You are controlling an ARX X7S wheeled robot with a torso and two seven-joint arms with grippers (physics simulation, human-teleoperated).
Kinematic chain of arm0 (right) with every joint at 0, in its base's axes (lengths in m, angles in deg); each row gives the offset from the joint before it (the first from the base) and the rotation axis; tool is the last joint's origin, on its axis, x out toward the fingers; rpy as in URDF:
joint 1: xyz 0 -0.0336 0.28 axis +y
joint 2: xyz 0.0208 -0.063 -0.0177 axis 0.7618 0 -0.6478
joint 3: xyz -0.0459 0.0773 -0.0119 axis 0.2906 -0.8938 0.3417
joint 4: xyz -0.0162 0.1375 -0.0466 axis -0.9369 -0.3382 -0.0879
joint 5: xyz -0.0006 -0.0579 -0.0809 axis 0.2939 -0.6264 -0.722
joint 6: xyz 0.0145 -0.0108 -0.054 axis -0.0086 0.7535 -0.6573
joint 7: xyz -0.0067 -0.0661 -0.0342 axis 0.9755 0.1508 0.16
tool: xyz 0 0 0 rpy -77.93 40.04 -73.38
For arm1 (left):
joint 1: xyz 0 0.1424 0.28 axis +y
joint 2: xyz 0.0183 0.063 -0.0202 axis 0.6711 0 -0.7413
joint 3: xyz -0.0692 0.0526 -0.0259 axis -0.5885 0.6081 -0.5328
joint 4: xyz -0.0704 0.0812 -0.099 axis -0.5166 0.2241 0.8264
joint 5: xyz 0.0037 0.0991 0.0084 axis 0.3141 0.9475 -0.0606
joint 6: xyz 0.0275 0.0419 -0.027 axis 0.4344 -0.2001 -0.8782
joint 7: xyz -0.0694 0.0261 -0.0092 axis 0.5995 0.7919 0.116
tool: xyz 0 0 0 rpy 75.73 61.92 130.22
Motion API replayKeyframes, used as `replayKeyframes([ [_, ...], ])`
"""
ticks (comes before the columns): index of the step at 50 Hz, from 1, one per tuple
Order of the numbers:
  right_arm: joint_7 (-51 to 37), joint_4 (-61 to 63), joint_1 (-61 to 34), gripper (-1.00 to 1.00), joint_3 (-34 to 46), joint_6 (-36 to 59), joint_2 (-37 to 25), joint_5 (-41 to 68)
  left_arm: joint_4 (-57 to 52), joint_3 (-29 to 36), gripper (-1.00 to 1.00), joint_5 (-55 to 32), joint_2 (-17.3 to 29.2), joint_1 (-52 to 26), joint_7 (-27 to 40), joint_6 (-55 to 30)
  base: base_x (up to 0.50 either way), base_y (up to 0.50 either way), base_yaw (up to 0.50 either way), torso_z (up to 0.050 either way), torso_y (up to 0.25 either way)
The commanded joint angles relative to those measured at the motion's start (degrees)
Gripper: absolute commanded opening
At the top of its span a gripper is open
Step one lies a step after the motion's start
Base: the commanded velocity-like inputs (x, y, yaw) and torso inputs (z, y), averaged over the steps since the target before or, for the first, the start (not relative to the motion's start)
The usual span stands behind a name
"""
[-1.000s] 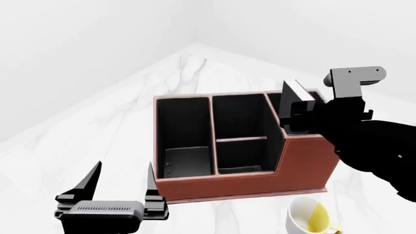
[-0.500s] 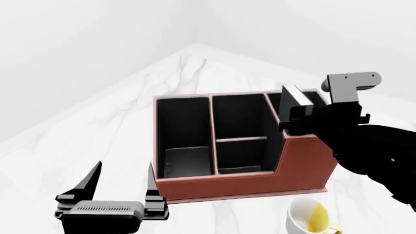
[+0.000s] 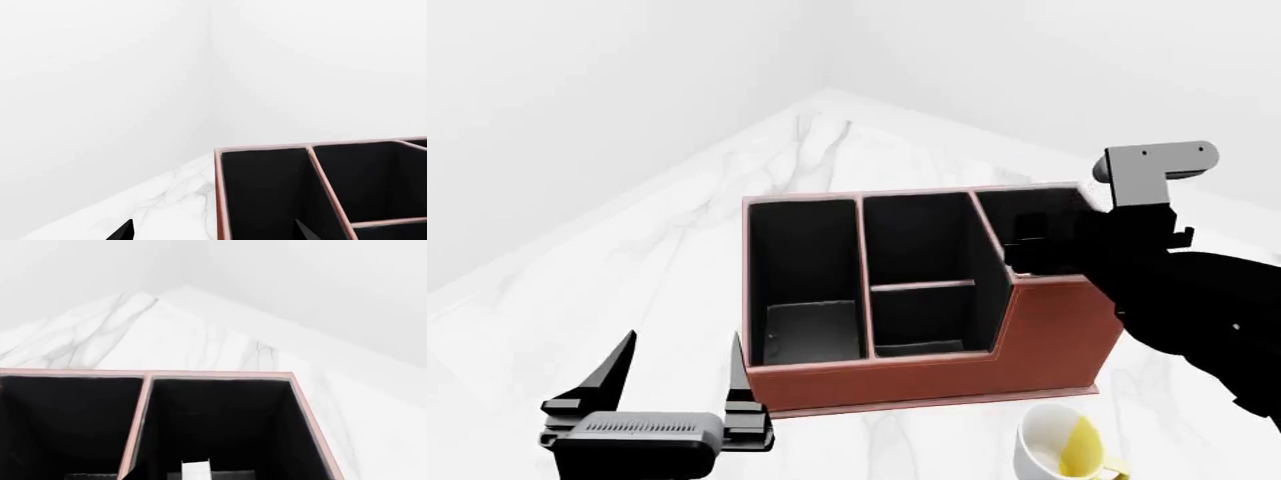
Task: Pick up the book and place it in the right compartment of the caddy.
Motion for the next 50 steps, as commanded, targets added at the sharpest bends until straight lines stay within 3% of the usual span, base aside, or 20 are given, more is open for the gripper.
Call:
replayKeyframes([
  [1, 0.54, 0.13, -0.14, 1.00, -0.37, -0.33, -0.12, -0.96, 0.03, 0.10, 1.00, -0.07, 0.08, -0.09, 0.12, 0.01, 0.00, 0.00, 0.00, 0.000, 0.000],
  [22, -0.58, 2.37, -0.24, 1.00, -1.61, -0.83, -0.70, -0.07, 0.01, 0.29, 1.00, -0.38, 0.25, -0.11, 0.26, 0.04, 0.00, 0.00, 0.00, 0.000, 0.000],
  [39, -1.34, 14.46, 4.66, 1.00, -9.33, -17.45, -3.95, -5.75, -0.18, 0.15, 1.00, -0.82, 0.43, -0.05, 0.35, 0.47, 0.00, 0.00, 0.00, 0.000, 0.000],
  [50, -3.22, 20.84, 10.52, 1.00, -12.32, -22.36, -5.93, -5.79, -0.45, -0.13, 1.00, -1.16, 0.63, 0.14, 0.50, 0.85, 0.00, 0.00, 0.00, 0.000, 0.000],
])
